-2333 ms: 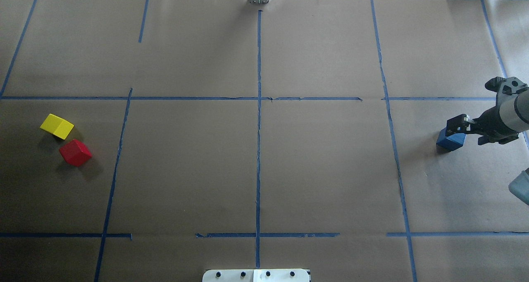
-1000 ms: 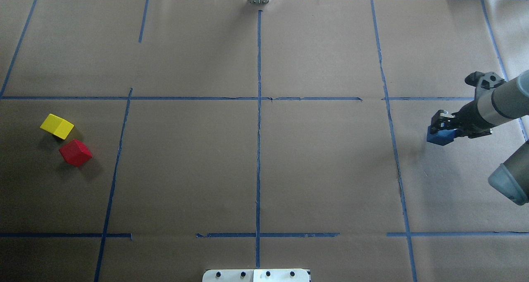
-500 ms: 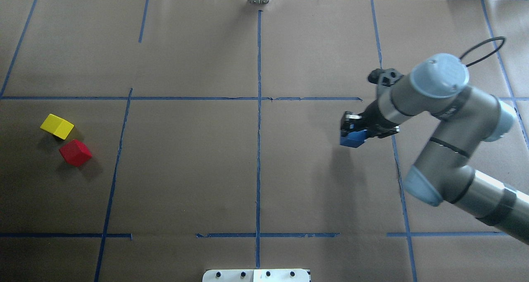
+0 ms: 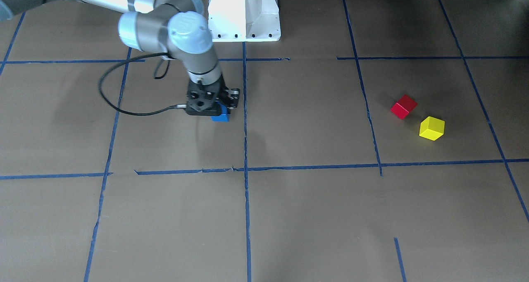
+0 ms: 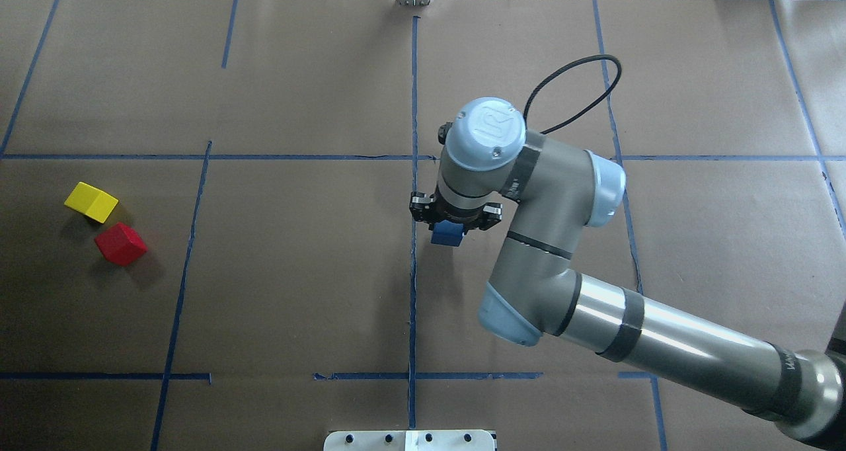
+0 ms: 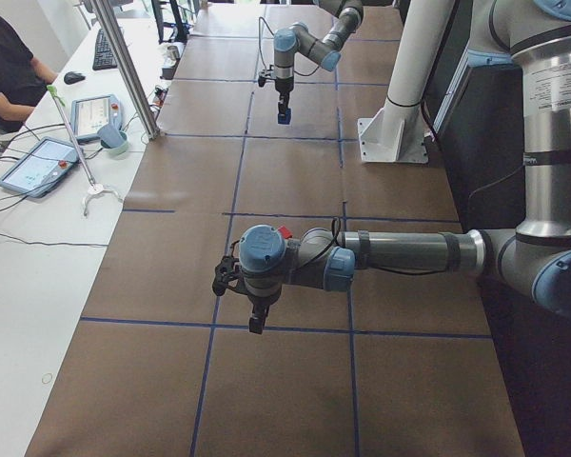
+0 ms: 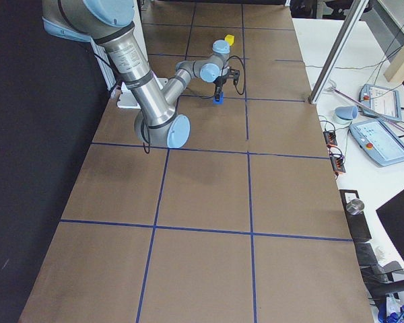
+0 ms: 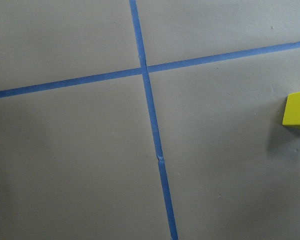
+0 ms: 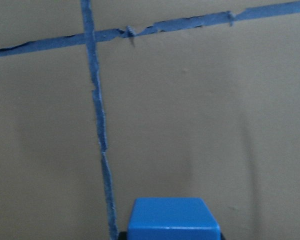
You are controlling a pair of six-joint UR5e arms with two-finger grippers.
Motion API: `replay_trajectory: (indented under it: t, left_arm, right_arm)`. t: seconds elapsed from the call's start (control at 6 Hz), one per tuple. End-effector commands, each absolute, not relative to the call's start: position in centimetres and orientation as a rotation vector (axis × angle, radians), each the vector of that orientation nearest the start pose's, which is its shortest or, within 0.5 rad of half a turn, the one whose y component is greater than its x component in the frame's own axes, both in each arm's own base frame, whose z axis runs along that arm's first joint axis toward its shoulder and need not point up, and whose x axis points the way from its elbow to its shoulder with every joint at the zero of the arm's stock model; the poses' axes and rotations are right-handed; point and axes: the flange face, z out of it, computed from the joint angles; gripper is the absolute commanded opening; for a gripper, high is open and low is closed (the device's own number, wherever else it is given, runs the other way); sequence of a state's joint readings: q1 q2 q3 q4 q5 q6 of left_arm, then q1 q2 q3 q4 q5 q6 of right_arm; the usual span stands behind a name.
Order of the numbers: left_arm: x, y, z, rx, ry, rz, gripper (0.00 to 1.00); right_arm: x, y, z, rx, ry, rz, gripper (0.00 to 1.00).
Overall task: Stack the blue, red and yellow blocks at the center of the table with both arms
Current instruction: 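Carry the blue cube with the right gripper to the table's center grid crossing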
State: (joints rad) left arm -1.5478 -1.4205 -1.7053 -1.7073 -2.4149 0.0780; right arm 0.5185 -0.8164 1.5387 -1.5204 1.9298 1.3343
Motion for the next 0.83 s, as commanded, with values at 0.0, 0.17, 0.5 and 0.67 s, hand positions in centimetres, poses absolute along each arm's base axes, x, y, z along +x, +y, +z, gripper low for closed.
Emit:
replay_trajectory:
  t: [0.0, 0.17, 0.5, 0.67]
  left_arm:
    - [-4.6, -43.7, 64.0, 0.138, 0.869, 0.148, 1.00]
    - [-4.7, -43.6, 64.1, 0.137, 0.869, 0.146, 1.00]
    - [-4.6, -43.6, 64.1, 0.136, 0.871, 0.148, 1.00]
    - [-4.6, -43.6, 64.0, 0.136, 0.881, 0.148, 1.00]
  right_arm:
    - [-61.2, -43.0, 20.2, -0.024, -0.822, 0.121, 0.01]
    - [-62.0, -42.4, 20.8, -0.045, -0.809, 0.138, 0.02]
    - [-62.3, -42.0, 20.3, -0.045, -0.816, 0.130, 0.07]
    - [-62.3, -42.1, 19.9, -0.042, -0.820, 0.127, 0.09]
